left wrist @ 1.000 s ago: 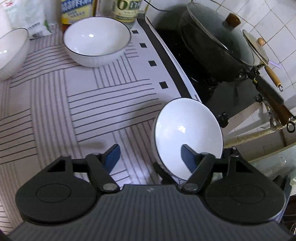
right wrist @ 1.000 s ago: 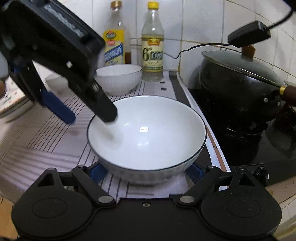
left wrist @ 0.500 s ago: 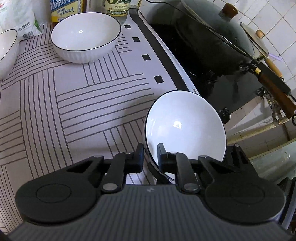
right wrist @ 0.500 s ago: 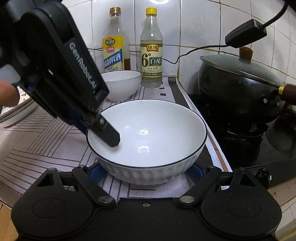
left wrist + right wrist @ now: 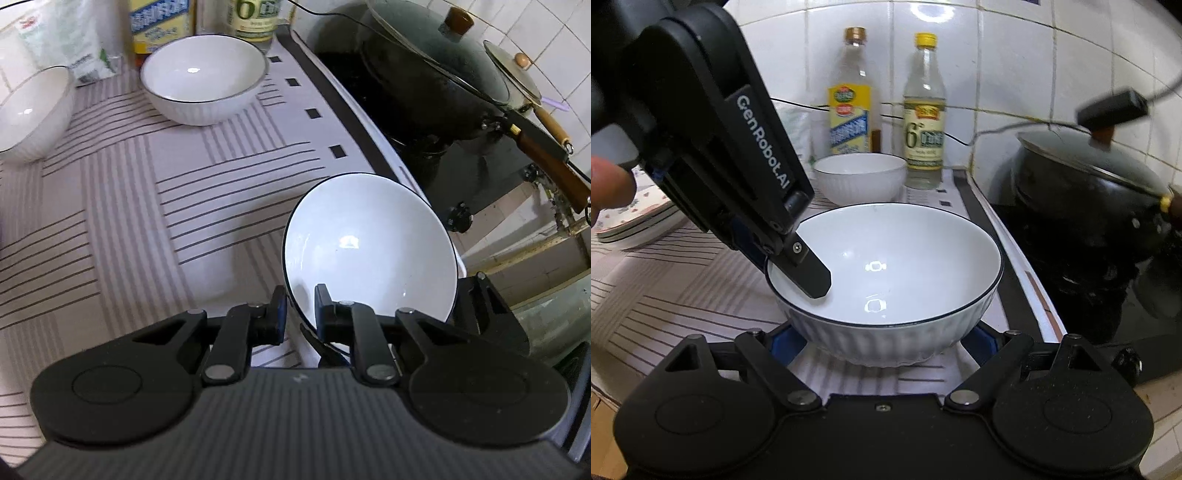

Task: Organize plates and bowls
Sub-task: 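Carry the white bowl beside the plate stack, lower it and open both grippers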

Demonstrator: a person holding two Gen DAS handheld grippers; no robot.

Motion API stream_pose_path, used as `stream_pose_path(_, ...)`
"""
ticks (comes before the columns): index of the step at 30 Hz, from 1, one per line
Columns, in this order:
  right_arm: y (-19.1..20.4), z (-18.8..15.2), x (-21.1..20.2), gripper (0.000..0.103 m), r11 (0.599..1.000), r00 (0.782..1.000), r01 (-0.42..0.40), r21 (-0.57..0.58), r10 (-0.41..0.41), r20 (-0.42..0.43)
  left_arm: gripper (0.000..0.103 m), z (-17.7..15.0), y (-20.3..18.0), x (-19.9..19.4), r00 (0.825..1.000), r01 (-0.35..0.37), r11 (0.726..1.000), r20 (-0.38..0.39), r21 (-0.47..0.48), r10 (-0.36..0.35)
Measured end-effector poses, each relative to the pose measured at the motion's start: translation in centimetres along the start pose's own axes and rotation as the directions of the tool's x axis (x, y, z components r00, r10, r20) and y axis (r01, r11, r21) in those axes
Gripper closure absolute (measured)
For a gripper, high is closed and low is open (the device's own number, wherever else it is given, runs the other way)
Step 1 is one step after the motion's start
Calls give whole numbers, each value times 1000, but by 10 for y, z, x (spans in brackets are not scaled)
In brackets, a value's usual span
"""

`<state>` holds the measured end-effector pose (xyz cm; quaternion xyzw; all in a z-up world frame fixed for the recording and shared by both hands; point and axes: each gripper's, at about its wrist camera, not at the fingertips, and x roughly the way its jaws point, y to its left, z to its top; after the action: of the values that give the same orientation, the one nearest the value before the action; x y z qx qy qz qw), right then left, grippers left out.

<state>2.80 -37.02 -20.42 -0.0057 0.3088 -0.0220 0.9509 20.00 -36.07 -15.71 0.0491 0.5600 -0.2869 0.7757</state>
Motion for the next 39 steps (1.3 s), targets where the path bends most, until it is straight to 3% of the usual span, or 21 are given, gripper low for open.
stream_pose_path(7, 33, 17, -3, 12, 994, 995, -83, -76, 86, 45, 89, -12, 33, -39, 998, -40, 995, 47, -95, 44)
stream_pose_path(13, 67, 35, 5, 12, 967, 978, -183, -178, 198, 71, 89, -24, 73, -73, 992, -80, 977, 81, -200, 98)
stream_pose_path(22, 119, 62, 33, 12, 908, 950, -300, -292, 312, -5, 89, -35, 134, -92, 981, -156, 932, 62, -326, 186)
stream_pose_path(28, 133, 67, 60, 11, 890, 940, -335, -308, 339, -44, 89, -35, 162, -85, 981, -162, 915, 41, -369, 191)
stream_pose_path(39, 137, 57, 100, 12, 874, 942, -337, -351, 313, -124, 88, -34, 178, -49, 985, -163, 911, -14, -379, 170)
